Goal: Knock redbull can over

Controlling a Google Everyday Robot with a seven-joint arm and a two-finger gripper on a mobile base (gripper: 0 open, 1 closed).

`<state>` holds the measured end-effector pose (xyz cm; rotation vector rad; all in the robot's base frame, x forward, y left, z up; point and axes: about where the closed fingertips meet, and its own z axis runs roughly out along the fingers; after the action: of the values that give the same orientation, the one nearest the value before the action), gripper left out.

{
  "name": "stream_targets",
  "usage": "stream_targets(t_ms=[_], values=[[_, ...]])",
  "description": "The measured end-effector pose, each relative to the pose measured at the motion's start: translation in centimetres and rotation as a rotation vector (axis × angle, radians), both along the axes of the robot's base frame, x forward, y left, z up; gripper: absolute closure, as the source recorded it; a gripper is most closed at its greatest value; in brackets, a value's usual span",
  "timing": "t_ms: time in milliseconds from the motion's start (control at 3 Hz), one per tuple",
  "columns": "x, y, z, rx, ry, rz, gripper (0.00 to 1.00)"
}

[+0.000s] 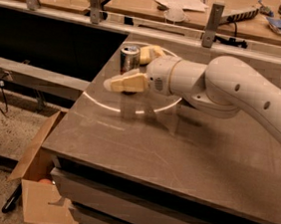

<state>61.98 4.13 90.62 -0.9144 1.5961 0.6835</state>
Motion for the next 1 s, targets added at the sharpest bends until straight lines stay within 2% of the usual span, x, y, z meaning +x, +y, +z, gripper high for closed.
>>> stream_targets(t_ms=[333,667,1000], values=[[1.2,1.3,-0.3,0.044,-0.004,0.048,0.23],[0.5,2.0,-1.3,0.063,0.024,0.101,0.54],[0.0,1.4,-1.3,0.055,0.014,0.108,0.77]])
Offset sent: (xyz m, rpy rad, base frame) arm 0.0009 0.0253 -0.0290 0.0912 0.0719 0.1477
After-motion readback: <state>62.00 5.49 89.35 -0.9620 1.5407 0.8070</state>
